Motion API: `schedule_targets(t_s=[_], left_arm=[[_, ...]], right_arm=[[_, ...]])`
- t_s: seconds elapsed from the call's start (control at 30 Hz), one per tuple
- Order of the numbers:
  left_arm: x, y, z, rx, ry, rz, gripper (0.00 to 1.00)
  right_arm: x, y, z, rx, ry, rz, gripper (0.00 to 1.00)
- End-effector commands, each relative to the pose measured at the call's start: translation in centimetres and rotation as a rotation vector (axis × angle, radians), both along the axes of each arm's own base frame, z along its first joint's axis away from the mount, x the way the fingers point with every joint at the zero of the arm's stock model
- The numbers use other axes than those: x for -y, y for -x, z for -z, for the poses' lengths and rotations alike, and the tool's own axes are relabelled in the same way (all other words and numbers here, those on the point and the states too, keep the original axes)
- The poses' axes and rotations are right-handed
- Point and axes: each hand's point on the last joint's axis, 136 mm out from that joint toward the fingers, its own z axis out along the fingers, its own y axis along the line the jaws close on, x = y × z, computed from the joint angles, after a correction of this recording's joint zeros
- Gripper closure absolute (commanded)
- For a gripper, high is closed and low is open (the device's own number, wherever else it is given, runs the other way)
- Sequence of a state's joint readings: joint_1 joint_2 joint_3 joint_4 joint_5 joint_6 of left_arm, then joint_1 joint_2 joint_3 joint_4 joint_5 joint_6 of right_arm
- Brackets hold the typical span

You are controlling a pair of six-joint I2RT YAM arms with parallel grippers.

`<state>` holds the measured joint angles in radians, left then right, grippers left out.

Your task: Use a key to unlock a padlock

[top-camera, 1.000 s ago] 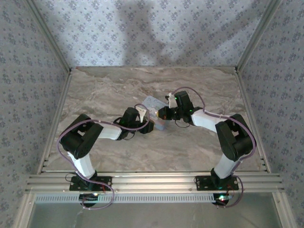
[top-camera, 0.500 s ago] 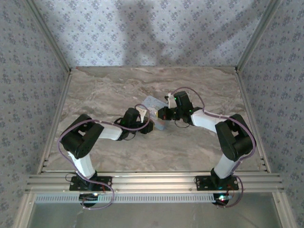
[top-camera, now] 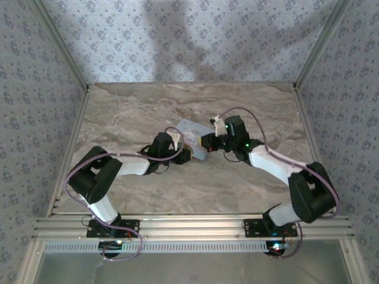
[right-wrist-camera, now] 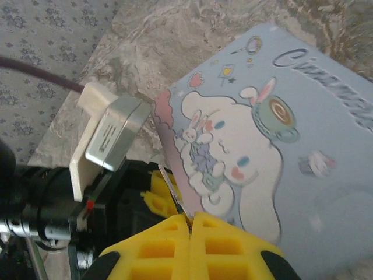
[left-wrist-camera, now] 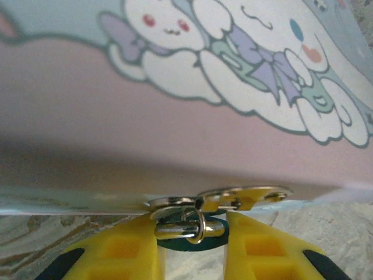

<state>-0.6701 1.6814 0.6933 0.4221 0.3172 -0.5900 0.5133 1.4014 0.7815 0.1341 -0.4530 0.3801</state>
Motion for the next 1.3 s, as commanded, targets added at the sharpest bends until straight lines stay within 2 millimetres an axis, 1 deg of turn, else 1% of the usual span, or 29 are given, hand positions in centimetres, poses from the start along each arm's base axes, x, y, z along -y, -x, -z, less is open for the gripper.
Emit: schedule_targets(t_s=[0.0, 0.17, 0.2, 0.3, 0.5, 0.8, 1.27], left_arm=[[1.2, 0.1, -3.2, -0.006, 0.079, 0.014, 0.75], [1.7, 0.4, -4.4, -0.049, 0.109, 0.014, 0.75], [1.7, 0.4, -4.4, -0.058, 0.109, 0.010, 0.75], [1.9, 0.4, -5.0, -0.086, 0.118, 0.007, 0.75], [2.3, 0.4, -5.6, -0.151, 0.145, -0.011, 0.75], [2.7, 0.5, -5.6, -0.216, 0.160, -0.032, 0.75], [3.1, 0.6, -5.2, -0.275, 0.152, -0.040, 0.75]], right_arm=[[1.4, 1.9, 1.2, 0.063, 0.064, 0.004, 1.00], [2.2, 4.8, 2.0, 0.139, 0.108, 0.005, 1.00], [2.4, 5.2, 2.2, 0.151, 0.115, 0.006, 1.00], [2.4, 6.2, 2.9, 0.174, 0.118, 0.007, 1.00], [1.4, 7.5, 4.9, 0.209, 0.139, -0.008, 1.00], [0.5, 6.9, 6.9, 0.247, 0.171, 0.000, 1.00], [0.1, 4.8, 7.8, 0.305, 0.223, 0.034, 1.00]])
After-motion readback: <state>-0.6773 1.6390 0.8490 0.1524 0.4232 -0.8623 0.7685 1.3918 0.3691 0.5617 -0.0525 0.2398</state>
